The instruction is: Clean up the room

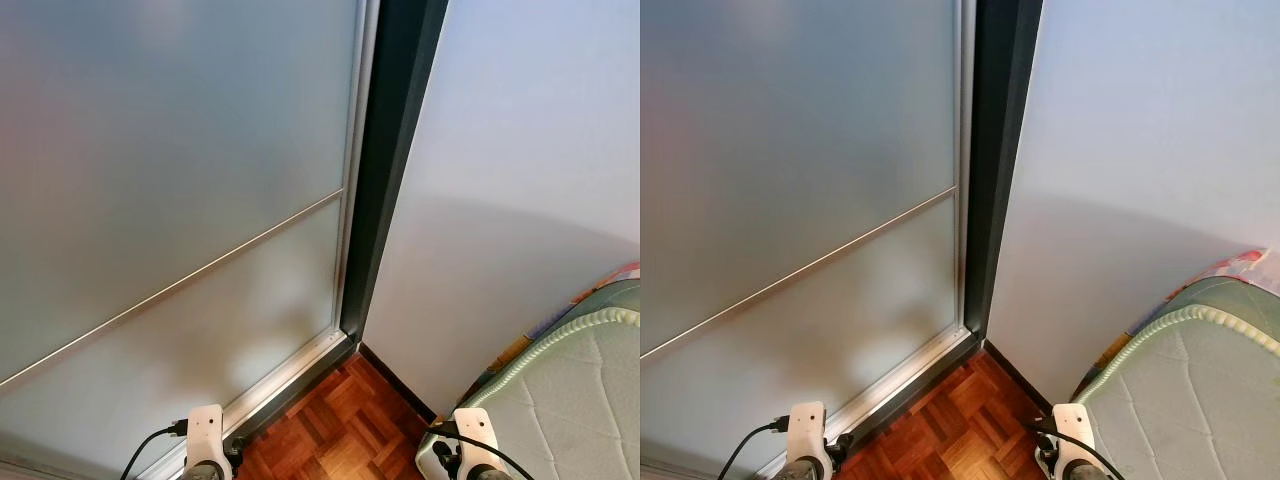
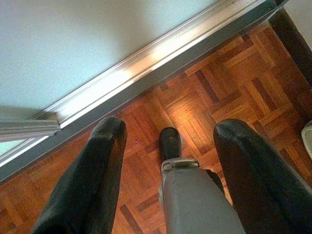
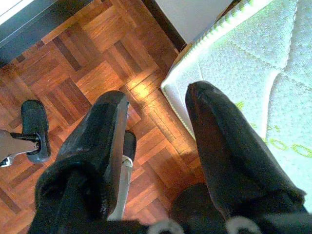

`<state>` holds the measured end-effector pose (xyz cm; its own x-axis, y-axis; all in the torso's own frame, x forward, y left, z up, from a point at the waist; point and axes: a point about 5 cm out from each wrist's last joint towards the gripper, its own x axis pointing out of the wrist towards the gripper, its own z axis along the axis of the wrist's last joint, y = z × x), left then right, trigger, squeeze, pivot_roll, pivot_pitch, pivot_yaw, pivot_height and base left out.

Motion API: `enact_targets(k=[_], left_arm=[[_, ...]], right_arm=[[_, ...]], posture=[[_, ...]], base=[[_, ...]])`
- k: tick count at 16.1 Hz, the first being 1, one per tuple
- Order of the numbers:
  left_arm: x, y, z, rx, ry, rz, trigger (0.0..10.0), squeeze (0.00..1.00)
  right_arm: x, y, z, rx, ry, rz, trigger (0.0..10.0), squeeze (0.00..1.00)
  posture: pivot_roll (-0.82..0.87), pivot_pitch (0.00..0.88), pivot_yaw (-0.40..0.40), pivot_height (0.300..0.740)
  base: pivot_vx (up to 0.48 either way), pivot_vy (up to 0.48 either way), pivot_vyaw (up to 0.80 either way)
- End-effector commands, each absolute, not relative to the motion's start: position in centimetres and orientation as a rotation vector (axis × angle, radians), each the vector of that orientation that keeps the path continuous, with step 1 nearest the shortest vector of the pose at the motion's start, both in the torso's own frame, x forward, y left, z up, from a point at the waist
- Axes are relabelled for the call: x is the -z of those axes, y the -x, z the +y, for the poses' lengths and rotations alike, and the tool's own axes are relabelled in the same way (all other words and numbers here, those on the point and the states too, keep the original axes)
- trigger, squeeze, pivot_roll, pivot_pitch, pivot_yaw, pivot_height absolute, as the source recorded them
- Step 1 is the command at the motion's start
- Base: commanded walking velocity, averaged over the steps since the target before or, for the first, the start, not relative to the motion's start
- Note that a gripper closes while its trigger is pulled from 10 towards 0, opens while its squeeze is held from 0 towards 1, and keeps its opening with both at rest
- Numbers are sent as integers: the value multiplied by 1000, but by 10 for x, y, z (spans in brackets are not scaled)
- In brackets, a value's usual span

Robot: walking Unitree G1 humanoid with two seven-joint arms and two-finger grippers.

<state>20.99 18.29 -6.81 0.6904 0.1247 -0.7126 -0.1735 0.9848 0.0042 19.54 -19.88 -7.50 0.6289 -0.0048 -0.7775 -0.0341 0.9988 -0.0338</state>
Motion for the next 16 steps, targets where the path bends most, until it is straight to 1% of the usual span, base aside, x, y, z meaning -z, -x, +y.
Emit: enact_targets(k=[1, 5, 6, 7, 8, 16], left_arm=[[85, -140, 259, -209, 30, 994, 10000, 0], [85, -140, 259, -209, 30, 994, 10000, 0], [85, -140, 259, -209, 30, 994, 10000, 0], [85, -141, 259, -211, 44, 988, 10000, 0], [84, -142, 259, -214, 63, 979, 10000, 0], [84, -142, 260, -213, 61, 978, 10000, 0]], right_arm=[[68, -211, -193, 28, -130, 871, 10000, 0], [68, -211, -193, 28, -130, 871, 10000, 0], [68, -211, -194, 33, -133, 873, 10000, 0], [68, -212, -192, 34, -161, 865, 10000, 0], [67, -213, -191, 33, -199, 853, 10000, 0], [67, -214, -190, 33, -201, 852, 10000, 0]], posture=[[-87, 0, -35, 740], [-87, 0, -35, 740], [0, 0, 0, 740], [-87, 0, -36, 740], [-89, 0, -37, 740], [-91, 0, -36, 740]], base=[[0, 0, 0], [0, 0, 0], [0, 0, 0], [0, 0, 0], [0, 0, 0], [0, 0, 0]])
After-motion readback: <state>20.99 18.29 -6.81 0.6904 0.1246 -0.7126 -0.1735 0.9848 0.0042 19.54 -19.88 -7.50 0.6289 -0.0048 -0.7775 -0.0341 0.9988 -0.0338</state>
